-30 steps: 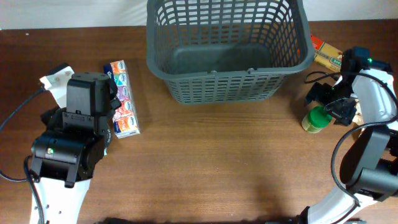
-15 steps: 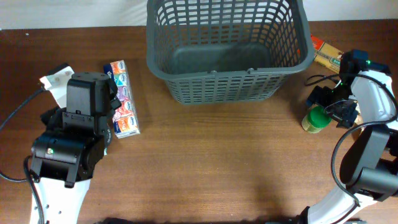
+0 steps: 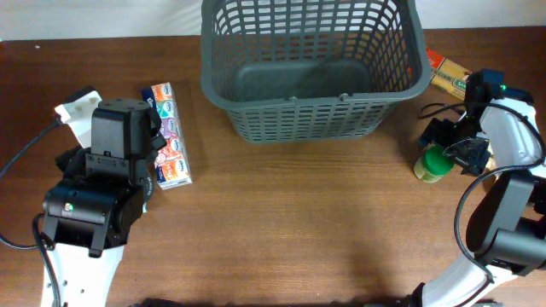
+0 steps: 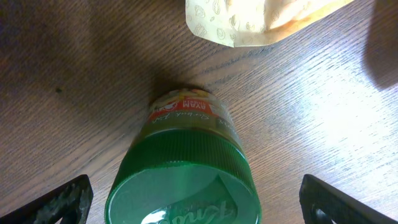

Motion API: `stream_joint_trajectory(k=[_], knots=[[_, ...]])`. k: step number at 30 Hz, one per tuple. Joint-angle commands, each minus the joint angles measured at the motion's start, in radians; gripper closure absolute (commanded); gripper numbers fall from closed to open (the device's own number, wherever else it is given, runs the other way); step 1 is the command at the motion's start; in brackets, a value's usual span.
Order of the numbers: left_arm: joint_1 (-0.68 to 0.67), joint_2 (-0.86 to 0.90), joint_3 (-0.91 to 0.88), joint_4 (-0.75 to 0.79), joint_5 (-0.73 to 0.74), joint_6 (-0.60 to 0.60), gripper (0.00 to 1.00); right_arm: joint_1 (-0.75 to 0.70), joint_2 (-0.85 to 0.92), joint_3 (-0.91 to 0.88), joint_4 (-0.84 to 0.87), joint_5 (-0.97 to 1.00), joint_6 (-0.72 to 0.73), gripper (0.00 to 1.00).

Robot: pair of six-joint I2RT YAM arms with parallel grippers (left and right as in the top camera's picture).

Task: Pack container
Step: 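Close the right gripper around the green-lidded jar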

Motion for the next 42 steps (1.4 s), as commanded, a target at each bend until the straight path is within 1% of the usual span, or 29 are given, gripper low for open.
stream_joint_trajectory(k=[1, 11, 21, 42], knots=[[0.006, -0.003, 0.011, 0.002, 0.007, 0.012, 0.01, 0.003, 0.006, -0.022, 0.008, 0.023, -0.008, 0.01], [0.006, -0.003, 0.011, 0.002, 0.007, 0.012, 0.01, 0.003, 0.006, -0.085, 0.05, 0.021, -0.008, 0.01], [0.006, -0.003, 0.011, 0.002, 0.007, 0.012, 0.01, 0.005, 0.007, -0.092, 0.062, -0.012, -0.008, 0.01], [0.006, -0.003, 0.011, 0.002, 0.007, 0.012, 0.01, 0.005, 0.019, -0.146, 0.099, -0.011, -0.008, 0.01]])
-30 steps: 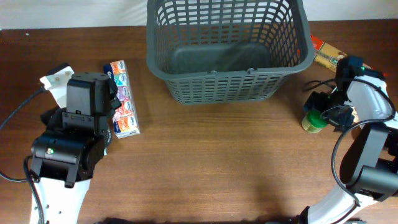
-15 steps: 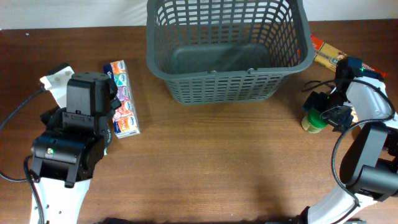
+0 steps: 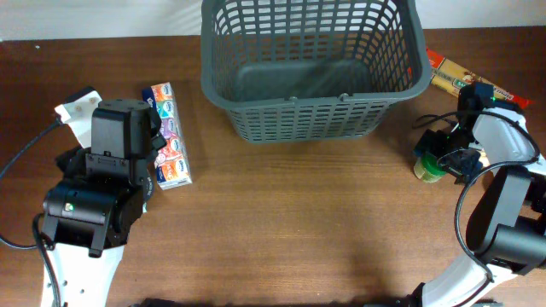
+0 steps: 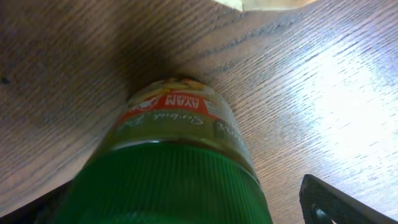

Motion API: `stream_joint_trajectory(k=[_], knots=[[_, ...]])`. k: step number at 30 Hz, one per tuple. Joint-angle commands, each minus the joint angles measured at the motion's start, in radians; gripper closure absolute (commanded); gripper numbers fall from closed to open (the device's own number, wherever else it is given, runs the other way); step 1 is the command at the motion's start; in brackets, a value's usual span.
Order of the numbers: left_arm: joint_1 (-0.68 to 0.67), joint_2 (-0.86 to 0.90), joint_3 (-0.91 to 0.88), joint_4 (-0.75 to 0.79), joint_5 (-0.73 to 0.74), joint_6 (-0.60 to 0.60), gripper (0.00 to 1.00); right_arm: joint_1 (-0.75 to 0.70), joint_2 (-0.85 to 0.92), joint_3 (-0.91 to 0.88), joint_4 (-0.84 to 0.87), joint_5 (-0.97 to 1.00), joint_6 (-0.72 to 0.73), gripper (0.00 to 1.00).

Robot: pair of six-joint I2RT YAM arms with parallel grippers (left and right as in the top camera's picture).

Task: Pack container
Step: 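Close the right gripper around the green-lidded jar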

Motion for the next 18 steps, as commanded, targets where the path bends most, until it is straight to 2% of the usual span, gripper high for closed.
stream_joint_trajectory(k=[1, 18], knots=[[0.006, -0.003, 0.011, 0.002, 0.007, 0.012, 0.01, 0.005, 0.013, -0.034, 0.012, -0.005, -0.006, 0.01], [0.006, -0.003, 0.011, 0.002, 0.007, 0.012, 0.01, 0.005, 0.013, -0.045, 0.047, -0.005, -0.006, 0.01]])
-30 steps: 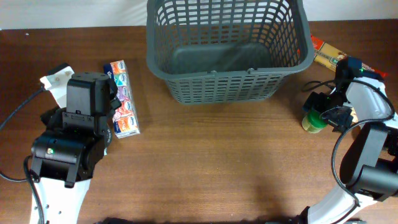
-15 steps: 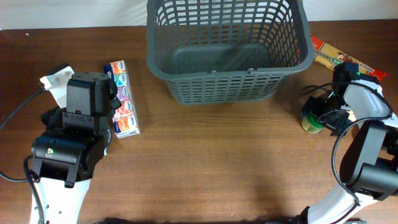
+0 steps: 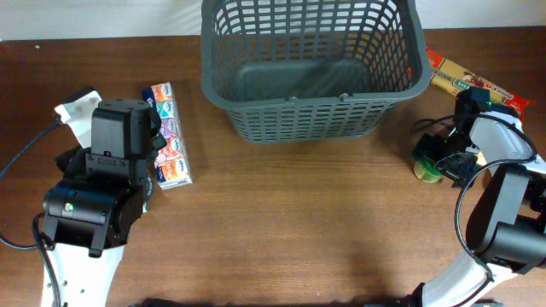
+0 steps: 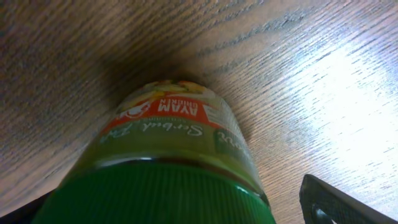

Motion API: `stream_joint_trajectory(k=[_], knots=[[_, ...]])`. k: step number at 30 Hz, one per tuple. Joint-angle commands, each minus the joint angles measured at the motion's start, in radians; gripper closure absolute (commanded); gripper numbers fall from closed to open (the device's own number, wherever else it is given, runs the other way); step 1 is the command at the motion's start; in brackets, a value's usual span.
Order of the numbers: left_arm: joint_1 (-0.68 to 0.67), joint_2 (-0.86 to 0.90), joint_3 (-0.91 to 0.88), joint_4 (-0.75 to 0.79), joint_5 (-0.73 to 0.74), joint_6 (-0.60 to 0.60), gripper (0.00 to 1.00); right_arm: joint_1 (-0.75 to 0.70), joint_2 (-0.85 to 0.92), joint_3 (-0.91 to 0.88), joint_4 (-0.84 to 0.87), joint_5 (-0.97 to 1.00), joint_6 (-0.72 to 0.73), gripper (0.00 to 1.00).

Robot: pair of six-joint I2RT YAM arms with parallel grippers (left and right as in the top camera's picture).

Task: Pack container
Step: 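Close the right gripper around the green-lidded jar, then lift the jar with the right gripper and carry it over the basket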

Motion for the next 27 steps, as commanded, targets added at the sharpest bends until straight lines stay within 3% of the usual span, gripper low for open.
stream_joint_trajectory(k=[1, 20, 24, 27], knots=[[0.006, -0.003, 0.011, 0.002, 0.007, 0.012, 0.01, 0.005, 0.007, -0.008, 0.007, -0.005, -0.006, 0.01], [0.006, -0.003, 0.011, 0.002, 0.007, 0.012, 0.01, 0.005, 0.008, -0.009, 0.015, -0.005, -0.006, 0.0], [0.006, -0.003, 0.011, 0.002, 0.007, 0.012, 0.01, 0.005, 0.008, -0.009, 0.015, -0.006, -0.005, 0.28], [0.006, -0.003, 0.011, 0.001, 0.007, 0.012, 0.01, 0.005, 0.008, -0.009, 0.015, -0.005, -0.002, 0.42]])
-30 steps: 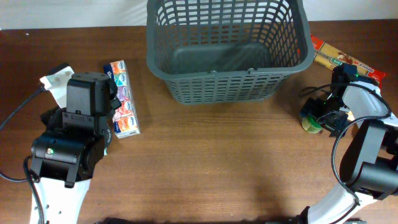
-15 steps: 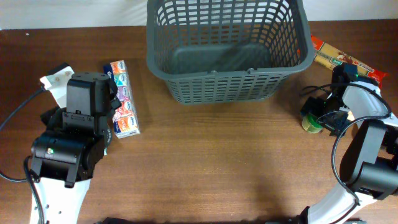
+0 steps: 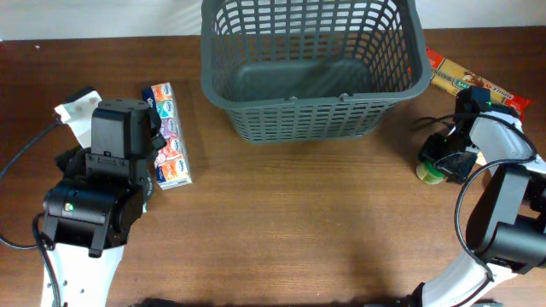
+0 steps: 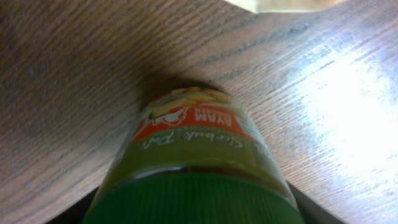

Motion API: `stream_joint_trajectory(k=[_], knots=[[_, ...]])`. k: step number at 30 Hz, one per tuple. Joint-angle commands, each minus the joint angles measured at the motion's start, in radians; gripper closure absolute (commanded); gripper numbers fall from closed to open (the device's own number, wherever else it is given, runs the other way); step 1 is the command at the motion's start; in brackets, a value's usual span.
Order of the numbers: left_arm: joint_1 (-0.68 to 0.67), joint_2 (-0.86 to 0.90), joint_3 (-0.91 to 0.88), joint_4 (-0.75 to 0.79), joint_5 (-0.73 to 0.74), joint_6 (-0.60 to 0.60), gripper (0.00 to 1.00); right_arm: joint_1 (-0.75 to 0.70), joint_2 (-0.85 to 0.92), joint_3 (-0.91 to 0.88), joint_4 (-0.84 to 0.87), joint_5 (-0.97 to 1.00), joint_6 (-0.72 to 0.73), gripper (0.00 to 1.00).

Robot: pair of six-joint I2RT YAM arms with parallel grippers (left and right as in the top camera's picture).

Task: Pack container
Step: 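Lift the jar with the right gripper and carry it over the basket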

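Note:
A glass jar (image 4: 193,149) with a green lid and a red-and-white label stands on the wooden table at the right, also seen from overhead as the jar (image 3: 429,170). My right gripper (image 3: 445,162) is down around it. In the right wrist view the right gripper (image 4: 196,214) has its dark fingers (image 4: 309,214) pressed to both sides of the lid, shut on the jar. The grey mesh basket (image 3: 311,102) stands at the back middle, with nothing showing in it. My left arm (image 3: 102,188) rests at the left; its fingers are hidden.
A colourful tissue pack (image 3: 166,136) lies beside the left arm. An orange and yellow packet (image 3: 461,78) lies at the back right, just behind the right gripper. A white wrapper (image 3: 77,107) shows behind the left arm.
The right gripper's fingers stood wide of the jar; now they lie against the lid's sides. The jar sits slightly further right in the overhead view. The left arm has not moved.
The right gripper was open above the green-lidded jar, near a pale packet. Then it was lower, the lid filling the bottom of its view, fingers still apart. Now the fingers are shut on the jar, which stands on the table.

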Motion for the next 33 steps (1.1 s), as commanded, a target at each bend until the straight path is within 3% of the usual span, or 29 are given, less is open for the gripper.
stream_joint_trajectory(k=[1, 4, 9, 17, 26, 33], knots=[[0.006, -0.003, 0.011, 0.002, 0.007, 0.012, 0.01, 0.005, 0.008, -0.009, 0.0, 0.001, 0.001, 0.47], [0.006, -0.003, 0.011, 0.002, 0.007, 0.012, 0.01, 0.005, 0.008, -0.009, 0.001, 0.001, 0.001, 0.61], [0.006, -0.003, 0.011, 0.002, 0.007, 0.012, 0.01, 0.005, 0.007, -0.009, 0.002, 0.006, 0.001, 0.96], [0.006, -0.003, 0.011, 0.002, 0.007, 0.012, 0.01, -0.025, 0.006, 0.065, -0.025, 0.013, 0.0, 0.96], [0.006, -0.003, 0.011, 0.002, 0.007, 0.012, 0.01, -0.178, 0.005, 0.581, -0.297, 0.064, 0.0, 0.96], [0.006, -0.003, 0.011, 0.002, 0.007, 0.012, 0.01, -0.246, 0.005, 1.072, -0.513, -0.089, -0.038, 0.96]])
